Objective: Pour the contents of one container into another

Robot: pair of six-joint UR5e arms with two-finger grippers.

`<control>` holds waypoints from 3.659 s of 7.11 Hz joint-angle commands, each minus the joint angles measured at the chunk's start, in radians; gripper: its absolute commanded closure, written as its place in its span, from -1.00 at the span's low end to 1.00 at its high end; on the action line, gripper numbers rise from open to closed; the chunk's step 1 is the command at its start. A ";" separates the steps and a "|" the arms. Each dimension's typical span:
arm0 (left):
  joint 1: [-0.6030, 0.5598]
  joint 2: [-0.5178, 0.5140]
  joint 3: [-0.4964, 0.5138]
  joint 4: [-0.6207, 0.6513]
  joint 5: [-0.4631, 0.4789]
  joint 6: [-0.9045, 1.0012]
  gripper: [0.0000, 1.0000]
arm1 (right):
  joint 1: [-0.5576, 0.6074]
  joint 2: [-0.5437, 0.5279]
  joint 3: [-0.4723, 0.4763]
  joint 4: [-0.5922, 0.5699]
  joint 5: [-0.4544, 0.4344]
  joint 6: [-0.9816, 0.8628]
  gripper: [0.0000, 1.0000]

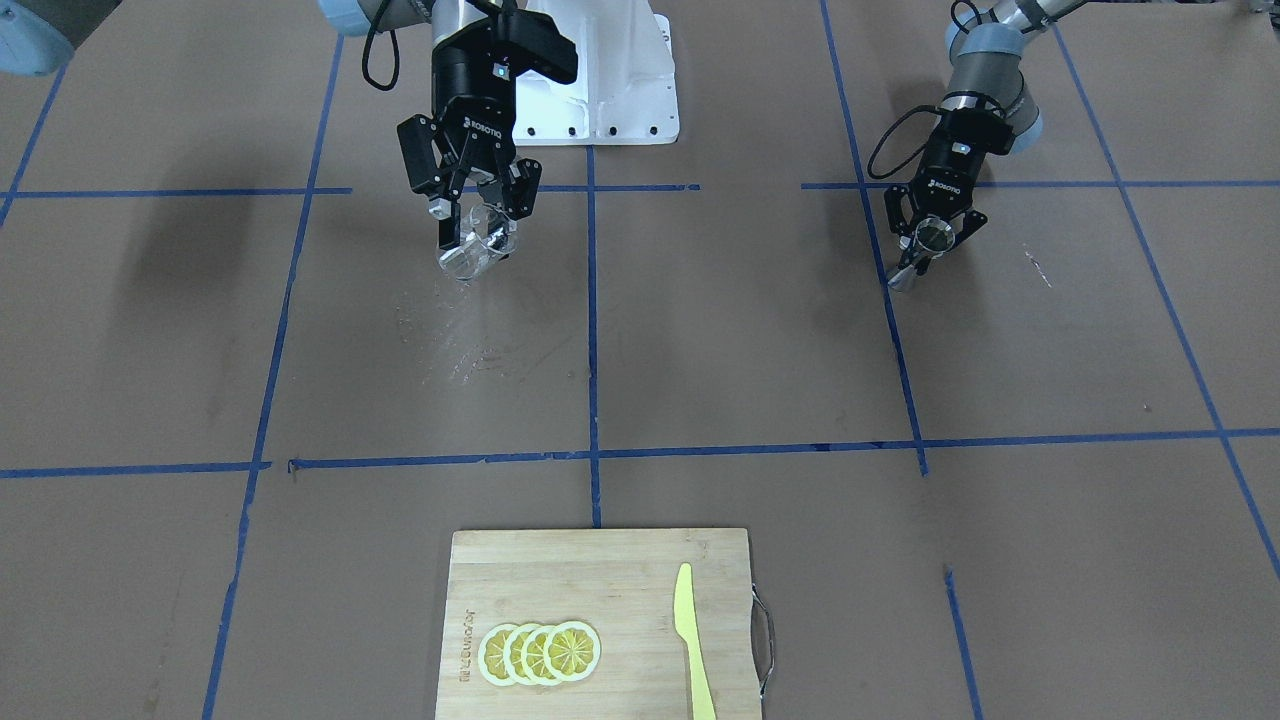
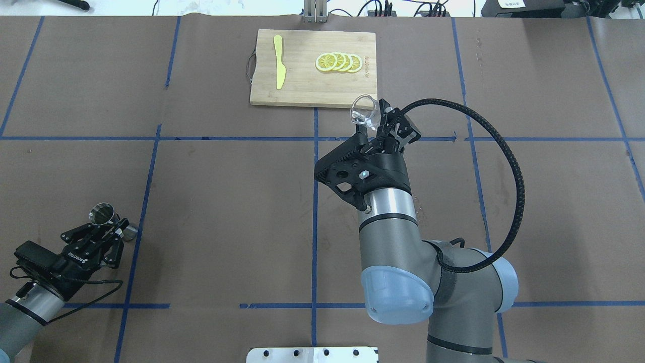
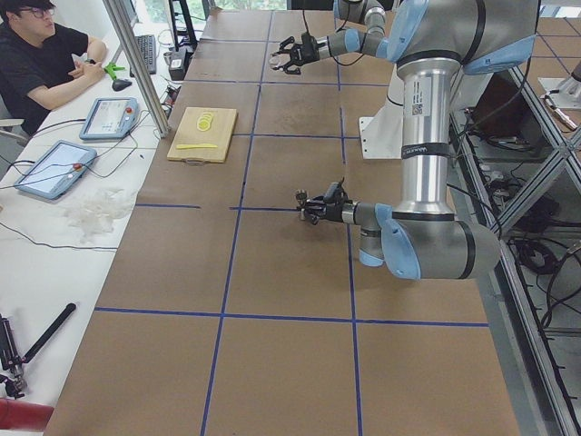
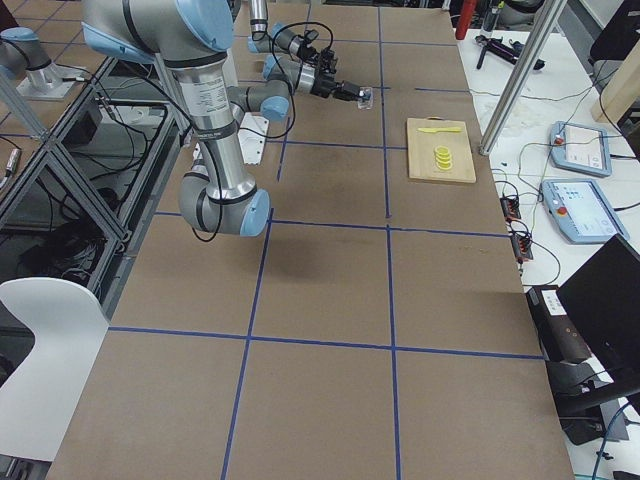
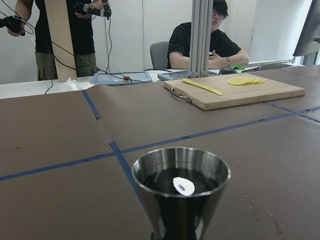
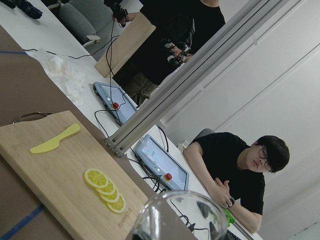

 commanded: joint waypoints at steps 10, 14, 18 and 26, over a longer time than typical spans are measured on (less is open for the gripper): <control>0.001 -0.009 0.022 -0.034 0.005 0.002 0.24 | 0.000 0.000 0.000 0.000 0.000 0.000 1.00; 0.001 -0.003 0.019 -0.113 0.012 0.011 -1.00 | 0.000 0.002 0.002 0.000 0.000 0.000 1.00; 0.001 -0.009 -0.001 -0.164 0.057 0.019 -1.00 | 0.000 0.002 0.002 0.000 0.000 0.000 1.00; -0.042 0.017 -0.057 -0.397 -0.015 0.250 -1.00 | 0.000 0.003 0.002 0.000 0.002 0.000 1.00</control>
